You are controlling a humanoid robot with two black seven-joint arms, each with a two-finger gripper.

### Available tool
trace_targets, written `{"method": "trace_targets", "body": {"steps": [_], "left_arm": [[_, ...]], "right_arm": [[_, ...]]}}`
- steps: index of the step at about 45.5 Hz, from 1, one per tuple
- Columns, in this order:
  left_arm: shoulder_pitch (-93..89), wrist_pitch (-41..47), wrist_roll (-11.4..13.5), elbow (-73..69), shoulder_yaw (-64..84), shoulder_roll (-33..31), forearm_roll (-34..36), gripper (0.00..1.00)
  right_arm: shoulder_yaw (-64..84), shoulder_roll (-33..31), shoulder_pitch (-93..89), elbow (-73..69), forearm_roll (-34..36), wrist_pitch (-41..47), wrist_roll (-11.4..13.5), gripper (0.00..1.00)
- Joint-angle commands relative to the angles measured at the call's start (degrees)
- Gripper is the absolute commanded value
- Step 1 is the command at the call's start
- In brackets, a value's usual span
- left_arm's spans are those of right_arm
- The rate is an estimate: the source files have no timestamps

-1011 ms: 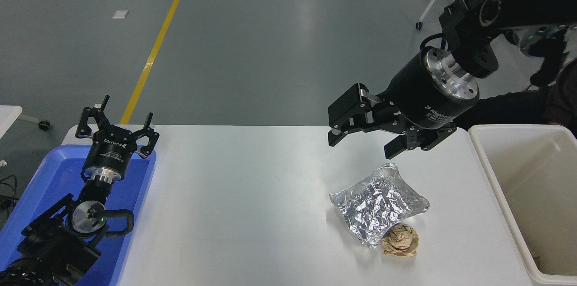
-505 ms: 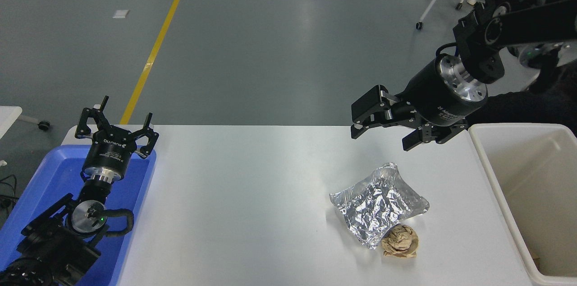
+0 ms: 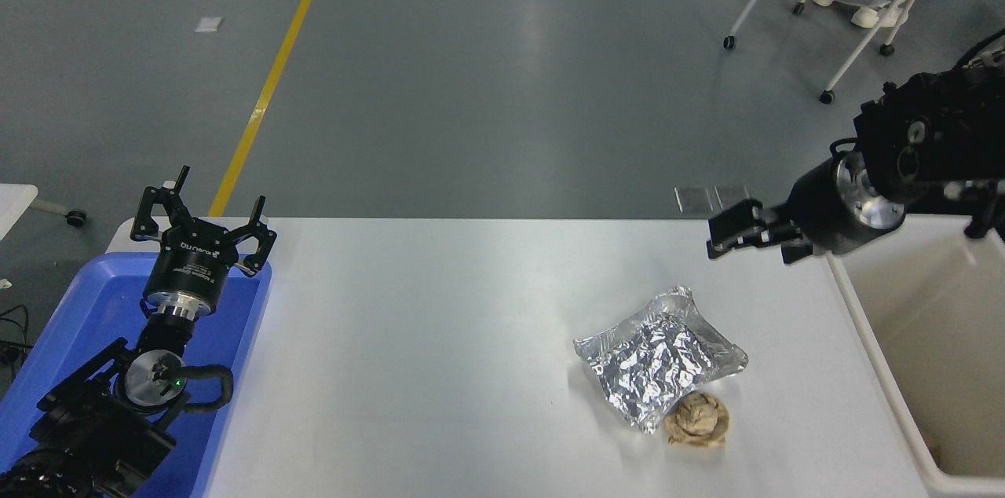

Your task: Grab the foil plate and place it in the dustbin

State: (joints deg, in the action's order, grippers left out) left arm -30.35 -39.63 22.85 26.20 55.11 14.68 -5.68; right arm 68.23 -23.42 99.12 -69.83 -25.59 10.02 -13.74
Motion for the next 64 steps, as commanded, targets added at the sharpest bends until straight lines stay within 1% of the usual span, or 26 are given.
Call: {"method": "trace_targets", "body": {"steps": [1,6,21,34,48,52,56,58,60,64], "left_arm": [[-0.1,0.0,0.0,0.0,0.0,0.0,0.1,1.00],[-0.1,0.0,-0.1,0.0,0.0,0.0,0.1,1.00],[-0.1,0.0,-0.1,0.0,-0.1,0.0,0.1,1.00],[-0.2,0.0,-0.1,0.1,-0.2,0.0,0.1,1.00],[-0.2,-0.1,-0.1,0.1,-0.3,0.0,0.1,1.00],[-0.2,0.0,-0.1,0.1,-0.3,0.0,0.1,1.00],[-0.2,0.0,-0.1,0.1,-0.3,0.0,0.1,1.00],[-0.2,0.0,-0.2,0.1,-0.3,0.0,0.1,1.00],[-0.2,0.0,-0.1,0.1,-0.3,0.0,0.1,1.00],[-0.2,0.0,-0.2,0.1,-0.3,0.0,0.1,1.00]], "right_arm": [[-5.6,2.0,-18.0,13.1,-6.9,-9.9,-0.1,1.00],[-8.3,3.5,-23.4,18.1,-7.3,-12.4,0.0,1.00],[-12.2,5.9,-32.2,27.9,-8.5,-13.1,0.7,1.00],[-15.4,6.5,-34.7,28.5,-8.4,-13.7,1.3,1.00],[-18.4,7.4,-35.7,28.4,-7.9,-13.8,1.4,0.97],[-19.2,7.8,-37.0,28.6,-7.8,-13.8,1.3,0.94],[-19.5,8.0,-38.0,29.0,-7.9,-13.8,1.4,0.93],[-19.5,8.0,-38.5,29.7,-8.1,-13.8,1.4,0.90],[-19.5,8.1,-39.0,30.5,-8.2,-13.8,1.6,0.89],[-19.5,8.3,-39.4,31.7,-8.2,-13.8,3.1,0.80]]}}
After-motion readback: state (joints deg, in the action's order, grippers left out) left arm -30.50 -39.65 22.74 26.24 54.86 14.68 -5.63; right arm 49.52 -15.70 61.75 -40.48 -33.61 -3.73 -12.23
